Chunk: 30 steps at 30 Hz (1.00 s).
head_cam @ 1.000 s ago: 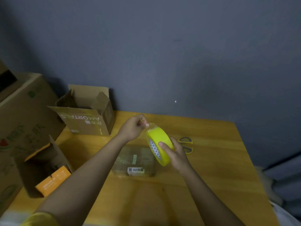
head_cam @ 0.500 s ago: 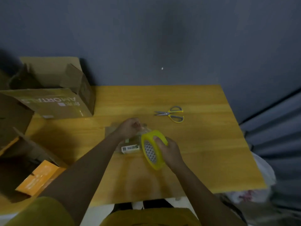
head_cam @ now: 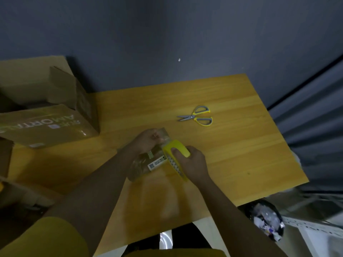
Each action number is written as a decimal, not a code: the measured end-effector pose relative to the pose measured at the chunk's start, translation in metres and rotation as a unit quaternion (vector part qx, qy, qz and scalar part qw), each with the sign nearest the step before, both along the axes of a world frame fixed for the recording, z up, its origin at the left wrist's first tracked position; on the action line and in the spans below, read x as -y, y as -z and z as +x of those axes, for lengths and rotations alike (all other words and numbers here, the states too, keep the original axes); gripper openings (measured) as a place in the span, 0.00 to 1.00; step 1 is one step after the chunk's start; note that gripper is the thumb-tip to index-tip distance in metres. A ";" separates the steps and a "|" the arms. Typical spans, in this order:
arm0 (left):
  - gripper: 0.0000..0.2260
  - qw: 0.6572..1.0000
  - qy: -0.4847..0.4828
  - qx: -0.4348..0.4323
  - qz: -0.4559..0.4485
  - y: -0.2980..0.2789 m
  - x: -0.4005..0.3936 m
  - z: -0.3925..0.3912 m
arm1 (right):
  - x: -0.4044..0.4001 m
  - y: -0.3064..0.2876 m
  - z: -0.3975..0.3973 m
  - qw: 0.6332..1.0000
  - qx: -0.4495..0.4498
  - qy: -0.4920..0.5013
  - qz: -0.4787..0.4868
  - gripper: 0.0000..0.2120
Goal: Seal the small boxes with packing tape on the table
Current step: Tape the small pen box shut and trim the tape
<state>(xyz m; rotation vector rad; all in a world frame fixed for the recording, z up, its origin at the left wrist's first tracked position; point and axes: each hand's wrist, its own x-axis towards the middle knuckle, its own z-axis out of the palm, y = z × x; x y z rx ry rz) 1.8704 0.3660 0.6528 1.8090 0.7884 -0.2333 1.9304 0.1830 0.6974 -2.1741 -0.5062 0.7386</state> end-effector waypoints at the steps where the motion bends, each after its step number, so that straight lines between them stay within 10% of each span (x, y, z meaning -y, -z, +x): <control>1: 0.09 1.000 -0.018 0.001 -0.001 0.001 -0.001 -0.002 | -0.005 -0.001 0.005 1.000 0.011 -0.016 -0.013 0.16; 12: 0.09 0.943 -0.323 -0.061 -0.047 0.014 0.027 -0.042 | -0.067 -0.029 0.043 0.958 0.084 -0.229 -0.149 0.28; 30: 0.11 0.942 -0.318 0.067 0.078 -0.069 -0.022 -0.051 | -0.057 -0.080 0.058 0.962 -0.074 -0.247 0.085 0.18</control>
